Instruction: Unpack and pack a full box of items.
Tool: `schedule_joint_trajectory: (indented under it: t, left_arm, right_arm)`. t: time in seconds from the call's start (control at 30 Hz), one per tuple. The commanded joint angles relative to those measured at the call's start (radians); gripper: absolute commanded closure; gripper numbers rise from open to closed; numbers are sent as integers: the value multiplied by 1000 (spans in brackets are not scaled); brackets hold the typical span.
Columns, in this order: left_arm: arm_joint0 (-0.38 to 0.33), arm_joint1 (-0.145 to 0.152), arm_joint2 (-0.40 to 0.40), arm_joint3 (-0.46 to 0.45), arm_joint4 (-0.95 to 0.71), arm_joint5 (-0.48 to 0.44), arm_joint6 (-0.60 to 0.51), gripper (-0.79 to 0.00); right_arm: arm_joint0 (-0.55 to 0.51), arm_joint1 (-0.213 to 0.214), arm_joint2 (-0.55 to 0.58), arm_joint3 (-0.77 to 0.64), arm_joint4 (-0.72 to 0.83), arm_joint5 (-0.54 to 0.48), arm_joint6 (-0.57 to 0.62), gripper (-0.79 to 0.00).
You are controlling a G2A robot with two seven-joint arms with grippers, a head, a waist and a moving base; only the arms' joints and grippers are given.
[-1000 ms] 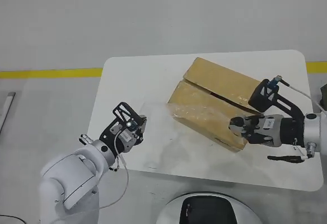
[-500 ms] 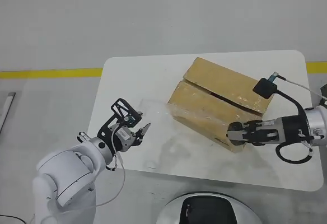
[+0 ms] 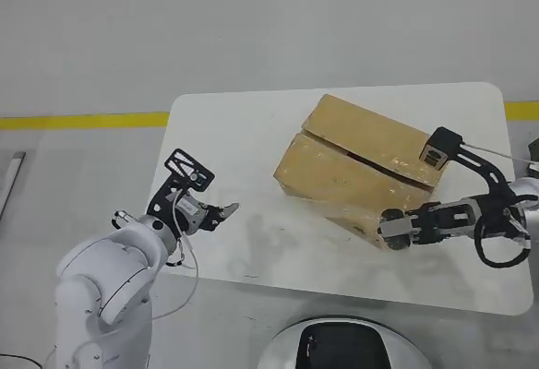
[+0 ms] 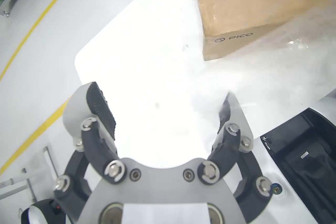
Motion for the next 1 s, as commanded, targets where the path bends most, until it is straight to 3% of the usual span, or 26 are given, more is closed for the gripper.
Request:
schedule_joint_trajectory:
  t: [0.0,0.3,0.77,0.87,0.97]
  left_arm:
    - [-1,2,1,4,11,8,13,-785]
    - [1,14,-11,23,42,35,49,-785]
    - [-10,22,12,10,102,117,208,-785]
    - [-7,21,32,22,107,154,234,-785]
    - [-8,21,50,33,140,185,229,-785]
  right_arm:
    - [-15,8,5,2,17,4,-4,0]
    - [-63,34,45,-13,68,16,-16,0]
    - [-84,83,-34,-59,-2,-35,35,0]
    - [-70,80,-31,-48,108,-48,-1,0]
    - [-70,68,-7,-26,253,-91,-140,0]
